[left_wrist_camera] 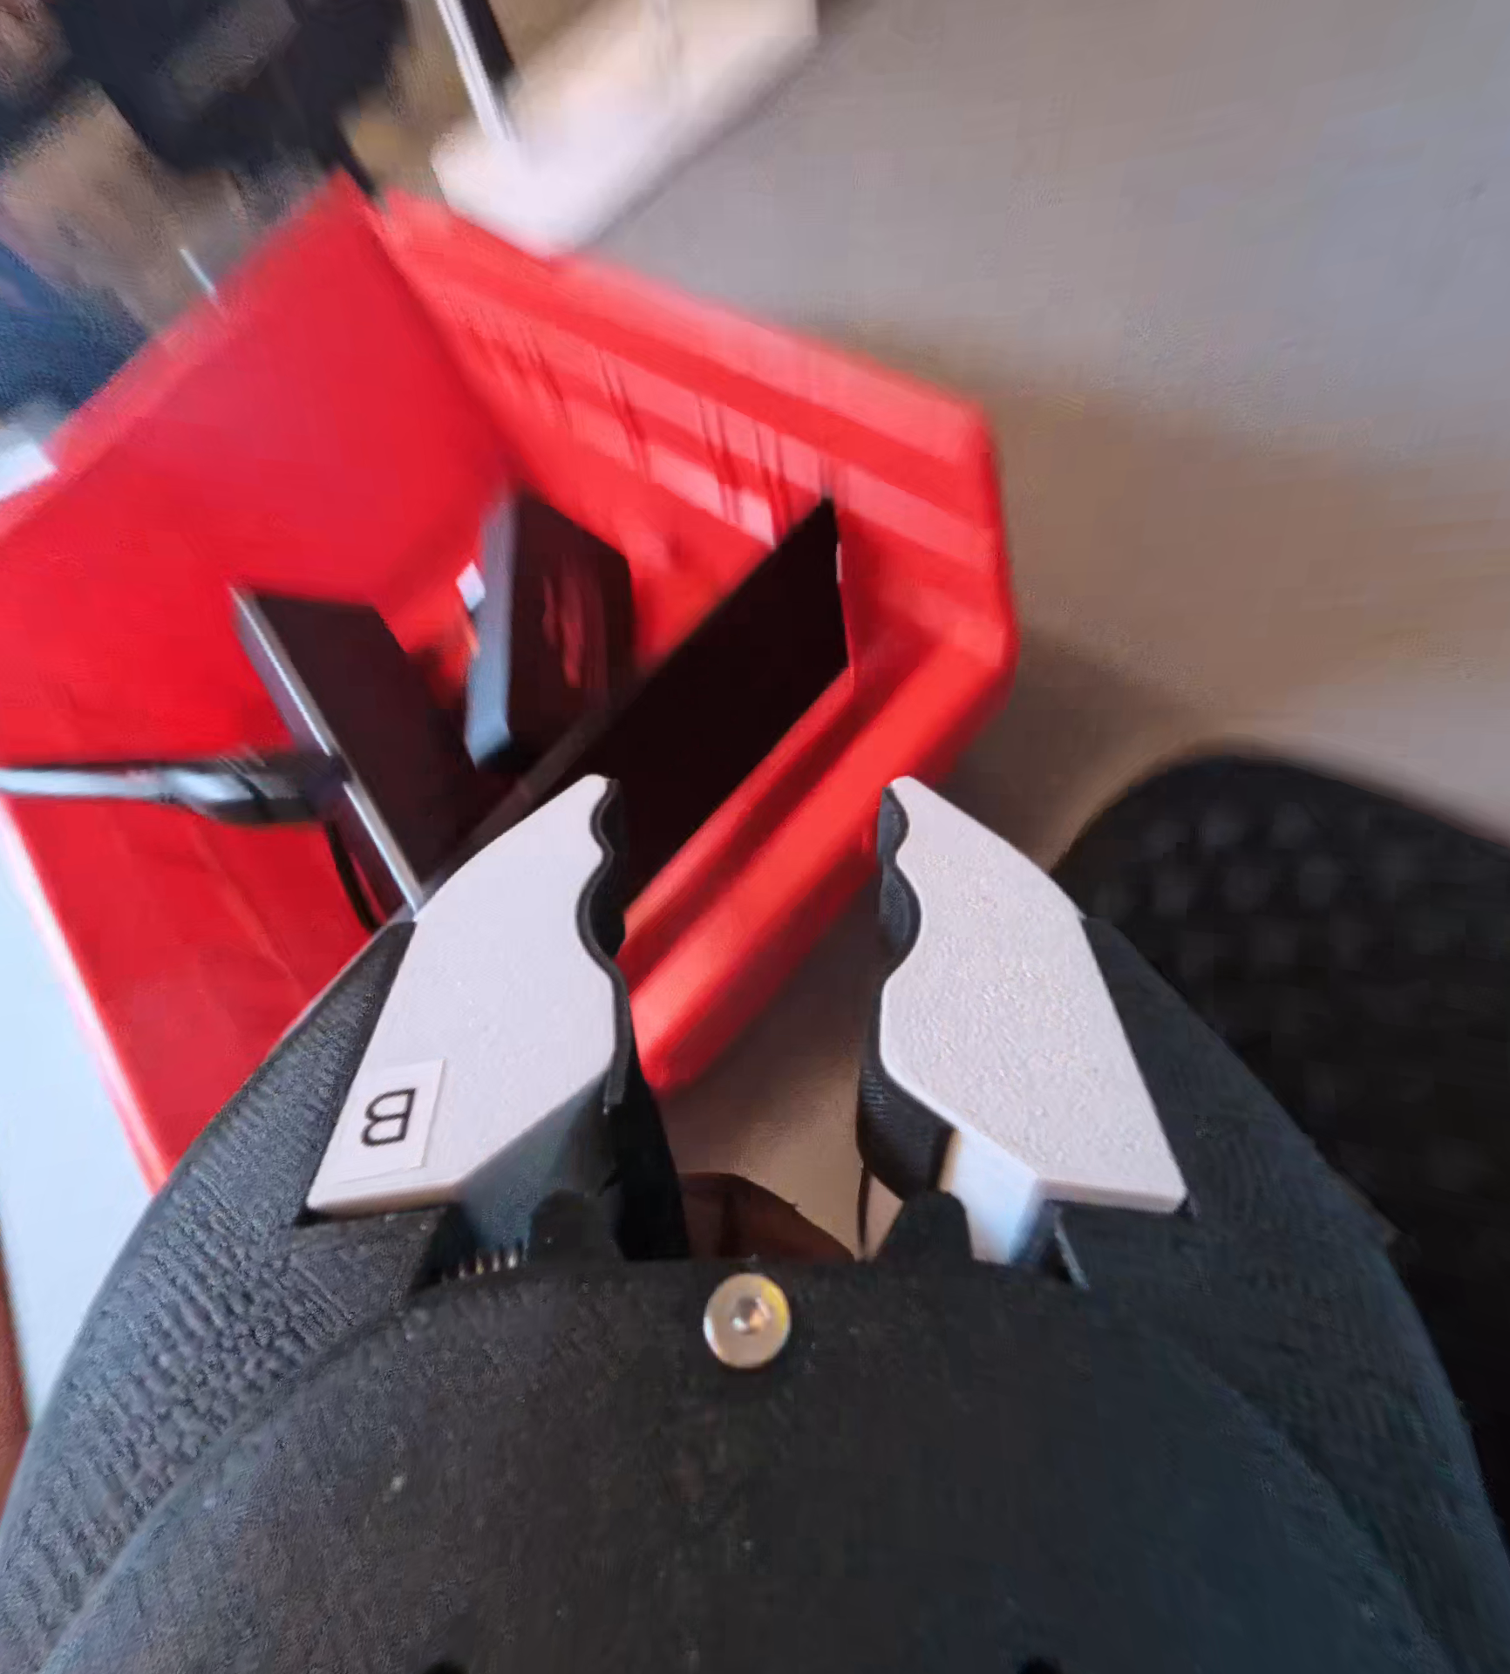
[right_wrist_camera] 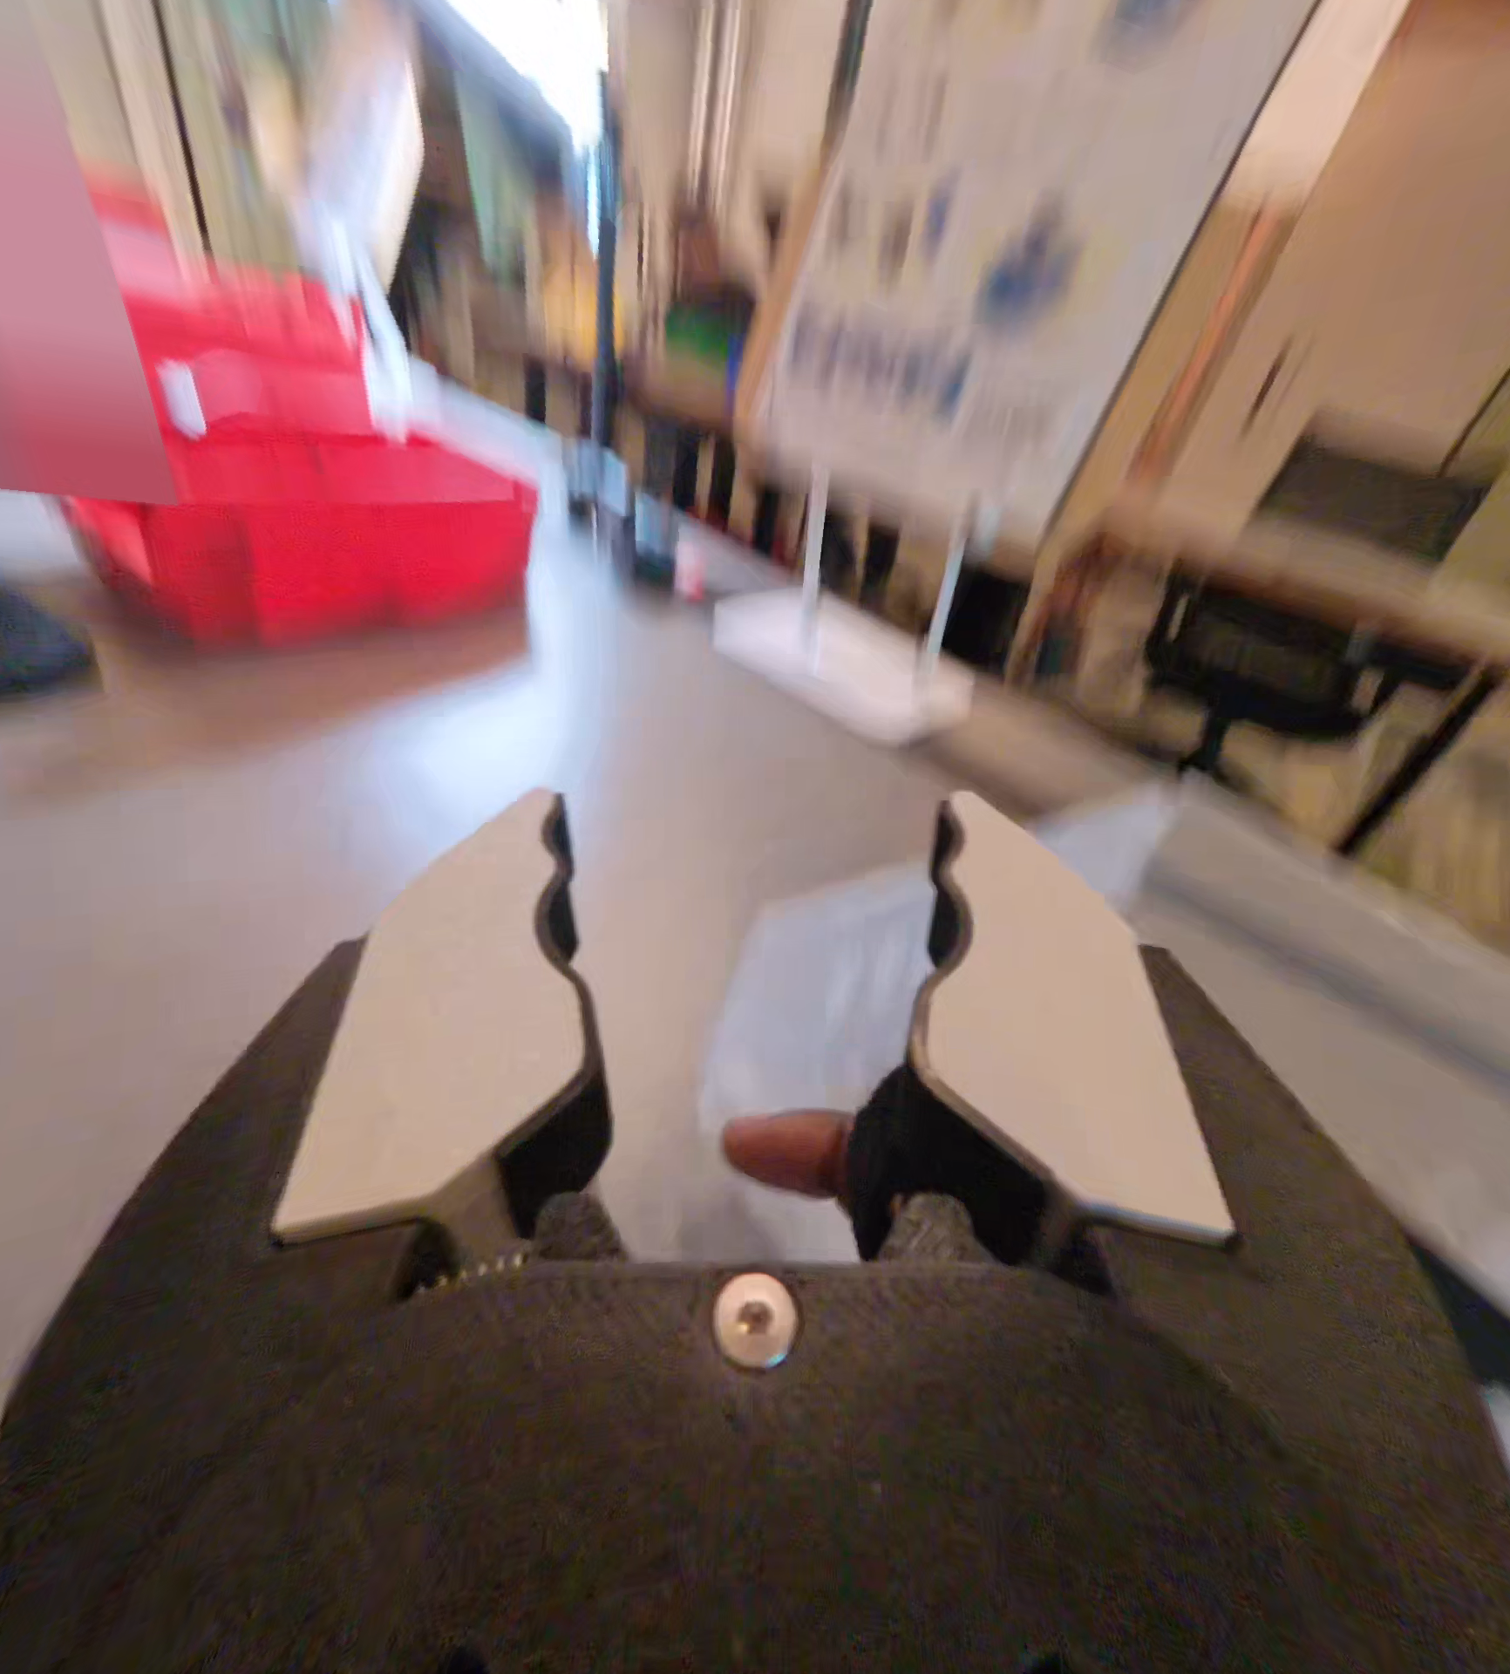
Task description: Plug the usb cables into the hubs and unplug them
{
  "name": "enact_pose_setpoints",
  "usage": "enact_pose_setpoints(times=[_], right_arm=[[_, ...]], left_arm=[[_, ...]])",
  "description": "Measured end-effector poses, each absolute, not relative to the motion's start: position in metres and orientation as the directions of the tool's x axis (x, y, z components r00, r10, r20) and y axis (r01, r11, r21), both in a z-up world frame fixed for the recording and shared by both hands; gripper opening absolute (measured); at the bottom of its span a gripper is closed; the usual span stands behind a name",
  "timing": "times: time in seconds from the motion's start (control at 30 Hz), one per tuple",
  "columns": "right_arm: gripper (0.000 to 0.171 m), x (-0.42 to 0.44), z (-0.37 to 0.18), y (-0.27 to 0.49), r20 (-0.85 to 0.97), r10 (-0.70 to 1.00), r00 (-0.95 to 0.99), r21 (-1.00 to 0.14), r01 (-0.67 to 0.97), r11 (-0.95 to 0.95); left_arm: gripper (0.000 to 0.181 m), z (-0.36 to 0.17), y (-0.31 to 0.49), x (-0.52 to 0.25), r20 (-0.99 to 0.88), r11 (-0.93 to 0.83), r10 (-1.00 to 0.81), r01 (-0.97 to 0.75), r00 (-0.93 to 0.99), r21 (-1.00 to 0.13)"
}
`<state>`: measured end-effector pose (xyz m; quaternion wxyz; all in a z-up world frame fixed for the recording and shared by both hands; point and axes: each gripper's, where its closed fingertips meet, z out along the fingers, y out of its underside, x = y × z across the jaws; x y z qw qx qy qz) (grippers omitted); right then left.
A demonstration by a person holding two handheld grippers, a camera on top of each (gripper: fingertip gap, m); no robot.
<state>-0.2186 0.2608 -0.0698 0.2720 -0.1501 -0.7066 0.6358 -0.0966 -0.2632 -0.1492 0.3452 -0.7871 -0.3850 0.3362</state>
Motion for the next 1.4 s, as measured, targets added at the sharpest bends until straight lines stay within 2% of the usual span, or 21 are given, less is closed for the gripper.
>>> enact_pose_setpoints(times=[0.07,0.1,0.17,0.23,0.3,0.37,0.43,0.47,0.53,0.6,0.7,0.8,0.93,1.03,1.07,1.27,1.4], right_arm=[[0.096,-0.210,-0.006,0.248,0.162,0.593,-0.789,-0.930,-0.323,-0.176],[0.098,-0.208,0.018,0.245,0.137,0.602,-0.787,-0.880,-0.376,-0.291],[0.106,-0.204,0.051,0.236,0.094,0.569,-0.817,-0.787,-0.411,-0.460],[0.108,-0.203,0.065,0.225,0.067,0.497,-0.865,-0.698,-0.397,-0.596],[0.110,-0.217,0.055,0.212,0.018,0.462,-0.887,-0.649,-0.362,-0.669],[0.107,-0.236,0.028,0.199,-0.068,0.441,-0.895,-0.623,-0.307,-0.719],[0.106,-0.245,0.005,0.179,-0.175,0.332,-0.927,-0.651,-0.143,-0.745],[0.105,-0.240,0.002,0.171,-0.173,0.287,-0.942,-0.666,-0.103,-0.739],[0.103,-0.240,-0.005,0.166,-0.142,0.340,-0.929,-0.705,-0.146,-0.694],[0.102,-0.244,-0.012,0.165,-0.123,0.385,-0.915,-0.734,-0.177,-0.655],[0.101,-0.248,-0.012,0.171,-0.157,0.368,-0.916,-0.717,-0.151,-0.680],[0.099,-0.249,-0.013,0.173,-0.181,0.350,-0.919,-0.704,-0.128,-0.698],[0.098,-0.249,-0.019,0.164,-0.155,0.358,-0.921,-0.741,-0.131,-0.659],[0.097,-0.247,-0.023,0.157,-0.128,0.370,-0.920,-0.770,-0.143,-0.622],[0.097,-0.247,-0.025,0.155,-0.121,0.374,-0.920,-0.780,-0.145,-0.609],[0.096,-0.247,-0.034,0.142,-0.092,0.379,-0.921,-0.821,-0.145,-0.553],[0.096,-0.247,-0.038,0.138,-0.072,0.392,-0.917,-0.838,-0.158,-0.523]], left_arm=[[0.054,-0.093,-0.256,-0.110,-0.210,-0.306,0.902,0.213,0.378,-0.928],[0.056,-0.066,-0.257,-0.117,-0.162,-0.217,0.933,0.145,0.320,-0.965],[0.067,-0.025,-0.260,-0.129,-0.045,-0.057,0.966,0.040,0.253,-0.998],[0.083,0.001,-0.259,-0.143,0.026,0.031,0.966,-0.013,0.257,-0.999],[0.094,0.003,-0.261,-0.163,0.038,0.028,0.967,0.045,0.251,-0.999],[0.095,-0.016,-0.260,-0.184,0.032,-0.030,0.960,0.215,0.279,-0.976],[0.091,-0.055,-0.250,-0.196,0.056,-0.139,0.923,0.466,0.380,-0.874],[0.091,-0.075,-0.250,-0.201,0.043,-0.214,0.911,0.560,0.410,-0.801],[0.085,-0.111,-0.262,-0.210,-0.015,-0.349,0.896,0.683,0.444,-0.641],[0.079,-0.139,-0.270,-0.215,0.016,-0.402,0.882,0.771,0.470,-0.494],[0.080,-0.169,-0.284,-0.221,0.048,-0.434,0.880,0.842,0.472,-0.322],[0.076,-0.191,-0.285,-0.222,0.102,-0.439,0.877,0.870,0.469,-0.225],[0.073,-0.224,-0.298,-0.218,0.058,-0.461,0.881,0.880,0.469,-0.116],[0.062,-0.224,-0.301,-0.216,0.066,-0.469,0.874,0.871,0.482,-0.148],[0.041,-0.219,-0.298,-0.214,0.101,-0.467,0.867,0.867,0.488,-0.176],[0.036,-0.171,-0.289,-0.220,0.152,-0.362,0.871,0.820,0.467,-0.444],[0.030,-0.123,-0.273,-0.224,0.270,-0.236,0.821,0.730,0.503,-0.642]])
